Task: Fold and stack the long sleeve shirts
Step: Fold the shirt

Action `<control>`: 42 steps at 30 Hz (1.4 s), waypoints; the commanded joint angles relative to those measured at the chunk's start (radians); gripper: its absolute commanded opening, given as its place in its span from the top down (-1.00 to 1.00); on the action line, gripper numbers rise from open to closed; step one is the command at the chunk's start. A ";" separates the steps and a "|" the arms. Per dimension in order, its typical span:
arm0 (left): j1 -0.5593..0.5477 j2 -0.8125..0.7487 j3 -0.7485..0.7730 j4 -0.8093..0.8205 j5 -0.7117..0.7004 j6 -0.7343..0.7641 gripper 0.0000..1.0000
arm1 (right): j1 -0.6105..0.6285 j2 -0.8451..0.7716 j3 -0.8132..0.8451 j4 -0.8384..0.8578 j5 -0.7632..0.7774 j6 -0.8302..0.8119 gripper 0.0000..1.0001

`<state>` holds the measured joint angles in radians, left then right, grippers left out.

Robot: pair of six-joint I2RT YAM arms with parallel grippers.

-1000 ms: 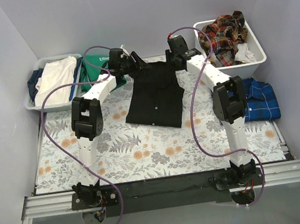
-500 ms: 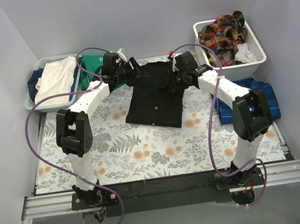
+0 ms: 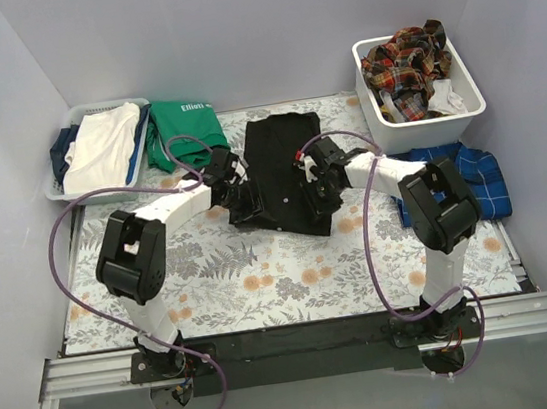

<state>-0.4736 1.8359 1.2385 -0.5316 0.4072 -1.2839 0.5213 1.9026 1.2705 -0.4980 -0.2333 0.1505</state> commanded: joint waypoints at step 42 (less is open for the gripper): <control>0.227 -0.308 -0.152 -0.162 -0.335 -0.117 -0.57 | 0.005 -0.036 0.294 -0.113 0.227 0.057 -0.11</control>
<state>-0.2516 1.4803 1.0954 -0.7330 0.0921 -1.3880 0.5301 1.8576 1.6352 -0.5491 -0.0799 0.2775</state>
